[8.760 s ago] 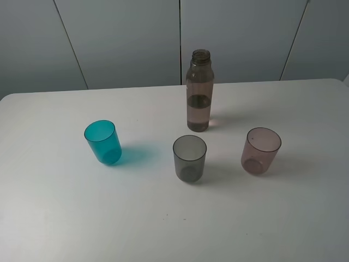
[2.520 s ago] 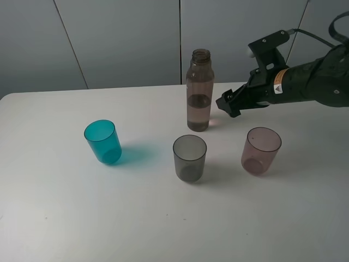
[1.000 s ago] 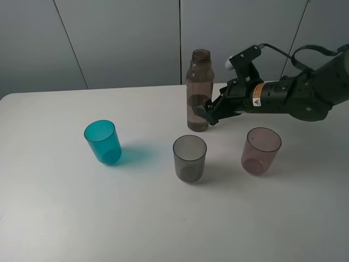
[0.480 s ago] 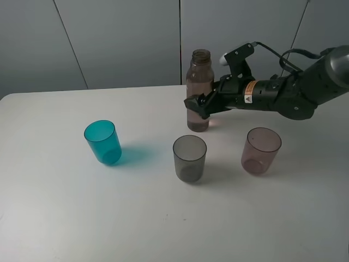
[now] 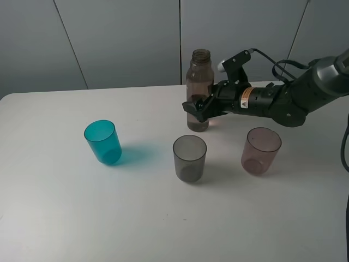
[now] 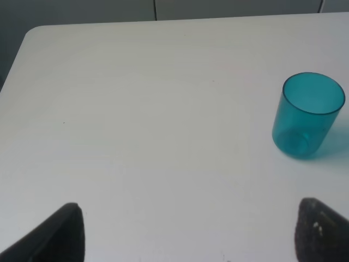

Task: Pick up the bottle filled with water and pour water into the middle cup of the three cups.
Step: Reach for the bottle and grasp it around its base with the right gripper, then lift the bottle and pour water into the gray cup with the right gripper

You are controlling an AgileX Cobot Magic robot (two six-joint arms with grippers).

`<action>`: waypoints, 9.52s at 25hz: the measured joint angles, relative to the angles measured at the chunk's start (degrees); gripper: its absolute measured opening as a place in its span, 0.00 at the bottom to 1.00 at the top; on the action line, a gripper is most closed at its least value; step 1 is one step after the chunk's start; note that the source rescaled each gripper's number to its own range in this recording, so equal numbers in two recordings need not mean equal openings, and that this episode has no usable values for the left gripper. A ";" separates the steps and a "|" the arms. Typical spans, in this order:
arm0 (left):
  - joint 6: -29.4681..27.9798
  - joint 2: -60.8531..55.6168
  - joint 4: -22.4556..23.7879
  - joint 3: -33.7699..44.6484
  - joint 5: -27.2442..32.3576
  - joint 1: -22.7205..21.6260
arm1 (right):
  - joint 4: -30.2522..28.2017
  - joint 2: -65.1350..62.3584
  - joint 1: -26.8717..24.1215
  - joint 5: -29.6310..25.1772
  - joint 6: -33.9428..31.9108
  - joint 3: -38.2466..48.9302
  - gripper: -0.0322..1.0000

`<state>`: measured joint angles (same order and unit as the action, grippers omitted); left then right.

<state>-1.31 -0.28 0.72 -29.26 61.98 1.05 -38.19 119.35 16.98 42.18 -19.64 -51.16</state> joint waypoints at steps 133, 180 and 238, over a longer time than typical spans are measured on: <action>0.00 0.00 0.00 0.00 0.00 0.00 | -3.57 -7.81 -6.71 11.81 55.78 9.10 0.03; 0.22 0.00 0.00 0.00 0.00 0.00 | -4.05 -7.81 -4.33 11.91 86.23 9.56 0.03; 0.22 0.00 0.00 0.00 0.00 0.00 | 0.23 -7.81 -2.79 14.89 105.57 9.56 0.03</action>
<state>-1.08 -0.28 0.72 -29.26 61.98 1.05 -37.95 111.54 14.19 57.08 85.92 -41.60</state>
